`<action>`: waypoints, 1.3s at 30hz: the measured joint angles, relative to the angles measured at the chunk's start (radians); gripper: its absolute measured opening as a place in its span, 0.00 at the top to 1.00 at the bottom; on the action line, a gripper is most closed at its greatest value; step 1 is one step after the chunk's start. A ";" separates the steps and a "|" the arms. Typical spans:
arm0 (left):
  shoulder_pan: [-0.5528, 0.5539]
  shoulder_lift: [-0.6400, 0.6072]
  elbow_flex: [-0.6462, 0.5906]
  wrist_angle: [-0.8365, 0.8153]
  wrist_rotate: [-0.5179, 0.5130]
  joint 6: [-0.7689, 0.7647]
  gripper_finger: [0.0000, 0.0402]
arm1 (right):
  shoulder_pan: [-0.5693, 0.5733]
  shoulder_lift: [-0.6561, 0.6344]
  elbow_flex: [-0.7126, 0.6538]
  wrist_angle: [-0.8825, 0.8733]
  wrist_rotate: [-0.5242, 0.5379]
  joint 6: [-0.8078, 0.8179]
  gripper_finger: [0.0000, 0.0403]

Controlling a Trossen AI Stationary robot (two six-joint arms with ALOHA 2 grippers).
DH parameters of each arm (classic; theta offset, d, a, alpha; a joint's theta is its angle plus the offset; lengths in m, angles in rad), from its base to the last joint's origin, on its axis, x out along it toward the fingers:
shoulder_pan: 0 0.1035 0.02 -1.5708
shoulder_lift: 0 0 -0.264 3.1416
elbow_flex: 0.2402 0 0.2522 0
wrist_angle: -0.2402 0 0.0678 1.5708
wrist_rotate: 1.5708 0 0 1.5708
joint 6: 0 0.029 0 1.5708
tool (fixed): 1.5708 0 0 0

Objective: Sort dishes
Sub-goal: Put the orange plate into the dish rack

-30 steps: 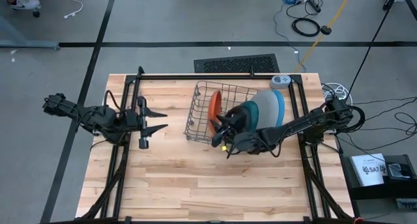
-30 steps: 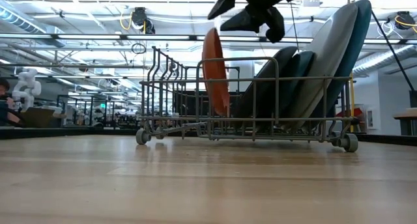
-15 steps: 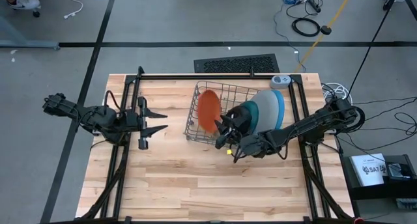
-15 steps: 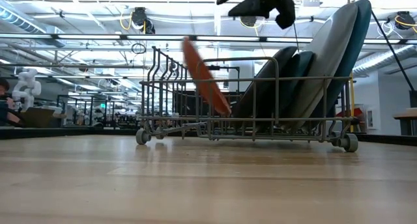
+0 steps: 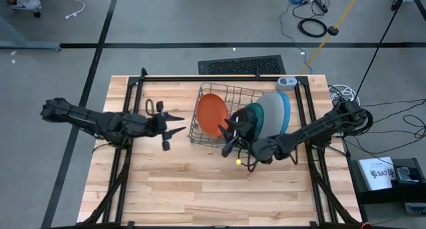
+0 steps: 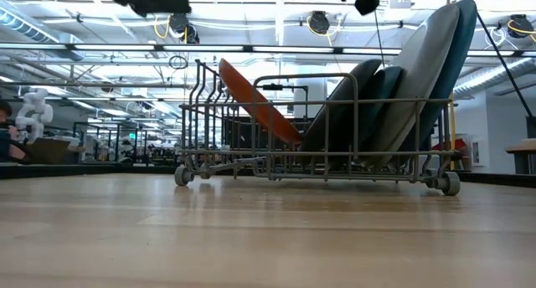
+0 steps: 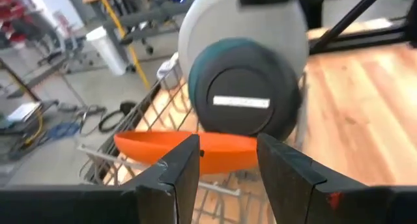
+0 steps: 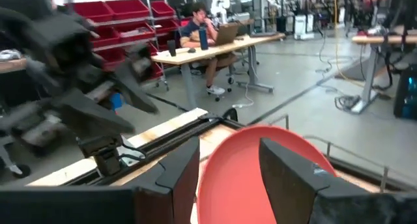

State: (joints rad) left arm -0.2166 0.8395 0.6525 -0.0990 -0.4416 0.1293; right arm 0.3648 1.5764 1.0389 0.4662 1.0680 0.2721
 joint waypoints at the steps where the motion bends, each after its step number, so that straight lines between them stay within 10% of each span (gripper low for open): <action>1: 0.012 0.017 0.000 0.001 0.001 -0.006 0.62 | 0.004 0.000 0.000 0.015 -0.001 -0.027 0.62; 24: 0.205 0.453 0.334 -0.311 -0.117 -0.066 0.62 | 0.105 -0.167 0.000 0.052 -0.053 -0.405 0.62; 39: 0.208 0.693 0.543 -0.267 0.037 0.091 0.62 | 0.110 -0.170 0.000 0.014 -0.052 -0.442 0.62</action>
State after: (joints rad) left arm -0.0087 1.5326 1.1954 -0.3659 -0.4049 0.2206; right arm 0.4744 1.4067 1.0388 0.4802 1.0162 -0.1696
